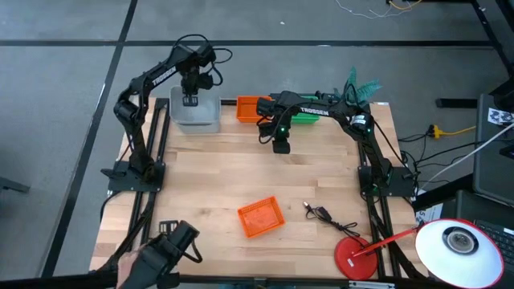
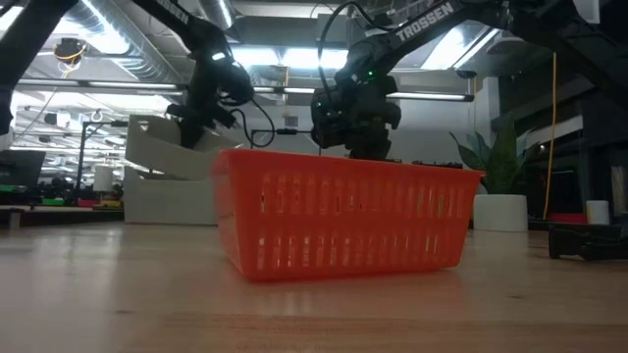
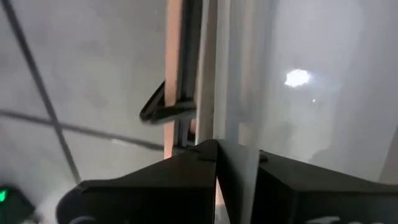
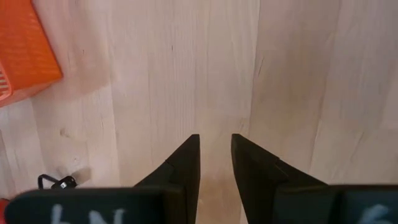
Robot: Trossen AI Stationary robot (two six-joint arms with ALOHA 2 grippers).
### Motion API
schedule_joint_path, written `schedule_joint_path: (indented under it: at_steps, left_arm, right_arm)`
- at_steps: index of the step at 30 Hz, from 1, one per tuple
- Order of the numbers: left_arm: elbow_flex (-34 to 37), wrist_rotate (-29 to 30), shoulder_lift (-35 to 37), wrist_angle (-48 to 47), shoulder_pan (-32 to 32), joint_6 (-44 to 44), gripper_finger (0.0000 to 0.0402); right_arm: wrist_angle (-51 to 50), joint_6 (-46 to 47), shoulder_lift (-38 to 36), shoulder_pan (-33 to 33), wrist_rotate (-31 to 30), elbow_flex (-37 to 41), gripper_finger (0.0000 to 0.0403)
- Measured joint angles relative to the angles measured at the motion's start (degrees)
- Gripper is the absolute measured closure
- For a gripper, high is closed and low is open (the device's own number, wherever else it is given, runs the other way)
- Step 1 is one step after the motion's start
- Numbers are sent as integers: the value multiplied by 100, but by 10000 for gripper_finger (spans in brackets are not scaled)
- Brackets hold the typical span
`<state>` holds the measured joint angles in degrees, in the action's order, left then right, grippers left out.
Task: Stack baskets by color
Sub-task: Stack the bottom gray bin on top of the top gray bin
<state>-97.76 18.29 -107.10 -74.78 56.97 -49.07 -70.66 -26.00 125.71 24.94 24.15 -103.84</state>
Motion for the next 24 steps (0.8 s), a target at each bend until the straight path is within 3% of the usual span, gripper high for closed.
schedule_joint_path:
  at_steps: [7, 16, 24]
  left_arm:
    - [0, -348, -301, 176, 82, -721, 401]
    - [2, -36, -795, 365, 74, -347, 386]
    - [9, -183, -571, 501, -149, -241, 343]
  right_arm:
    - [82, 0, 0, 1, 0, 1, 312]
    - [80, 0, 0, 1, 1, -1, 312]
    - [188, -2, 0, 1, 0, 0, 312]
